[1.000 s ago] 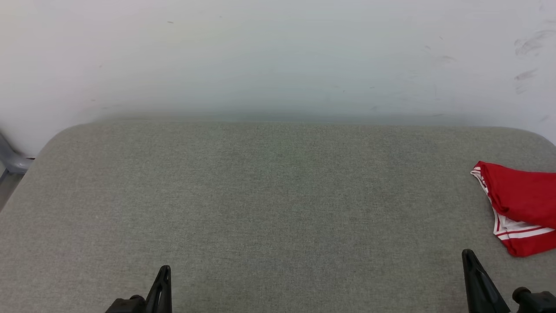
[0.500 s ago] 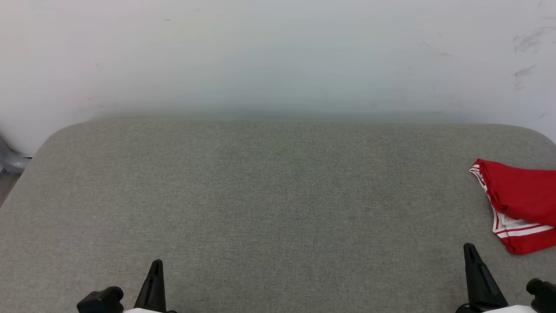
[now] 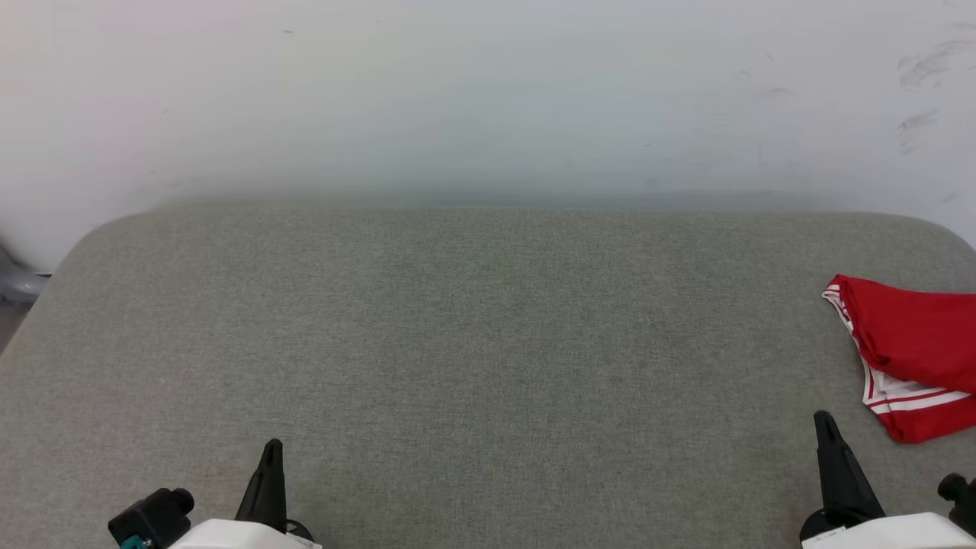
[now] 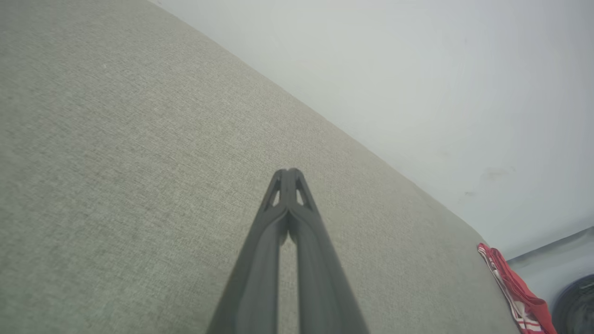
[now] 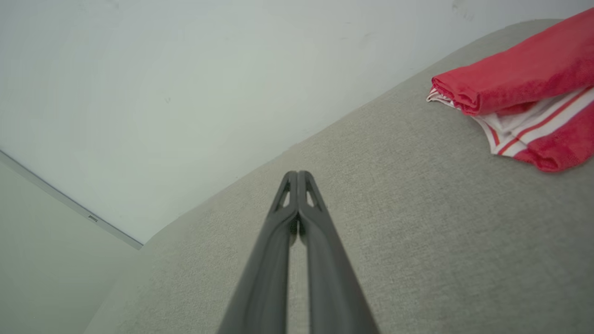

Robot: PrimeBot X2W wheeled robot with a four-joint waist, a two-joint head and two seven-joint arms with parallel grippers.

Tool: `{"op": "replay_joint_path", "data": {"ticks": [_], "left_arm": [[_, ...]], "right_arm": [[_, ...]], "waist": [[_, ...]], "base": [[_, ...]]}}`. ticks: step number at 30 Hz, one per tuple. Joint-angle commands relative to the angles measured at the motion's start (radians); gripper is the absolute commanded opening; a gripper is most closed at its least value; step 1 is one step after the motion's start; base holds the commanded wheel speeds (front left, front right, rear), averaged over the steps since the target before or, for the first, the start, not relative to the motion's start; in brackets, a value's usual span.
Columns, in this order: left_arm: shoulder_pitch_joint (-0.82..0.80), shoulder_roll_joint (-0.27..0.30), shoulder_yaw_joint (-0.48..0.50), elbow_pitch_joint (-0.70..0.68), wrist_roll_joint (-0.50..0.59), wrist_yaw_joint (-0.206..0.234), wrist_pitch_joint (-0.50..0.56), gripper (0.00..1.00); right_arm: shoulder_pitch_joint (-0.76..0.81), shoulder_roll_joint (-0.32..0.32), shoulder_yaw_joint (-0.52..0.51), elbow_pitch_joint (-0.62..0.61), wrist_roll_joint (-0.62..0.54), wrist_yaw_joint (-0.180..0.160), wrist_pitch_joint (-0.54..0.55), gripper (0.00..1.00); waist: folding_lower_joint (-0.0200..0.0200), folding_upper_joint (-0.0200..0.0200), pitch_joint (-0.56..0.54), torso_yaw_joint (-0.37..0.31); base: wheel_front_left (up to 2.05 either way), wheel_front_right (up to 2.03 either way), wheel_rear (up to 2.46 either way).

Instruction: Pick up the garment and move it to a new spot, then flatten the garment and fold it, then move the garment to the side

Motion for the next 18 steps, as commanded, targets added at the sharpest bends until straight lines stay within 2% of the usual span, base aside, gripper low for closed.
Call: {"op": "replay_joint_path", "data": {"ticks": [1, 18], "left_arm": [[-0.028, 0.003, 0.006, -0.01, -0.03, -0.005, 0.005, 0.0], [-0.071, 0.0, 0.029, 0.009, -0.264, -0.025, 0.063, 0.0]], "right_arm": [[-0.031, -0.01, 0.0, -0.008, 0.032, 0.0, 0.005, 0.0], [-0.081, -0.012, -0.002, 0.031, 0.268, 0.0, 0.054, 0.0]], "waist": [[-0.0001, 0.0, 0.0, 0.0], [-0.0001, 0.0, 0.009, -0.007]], "base": [[0.0, 0.0, 0.0], [0.0, 0.0, 0.0]]}}
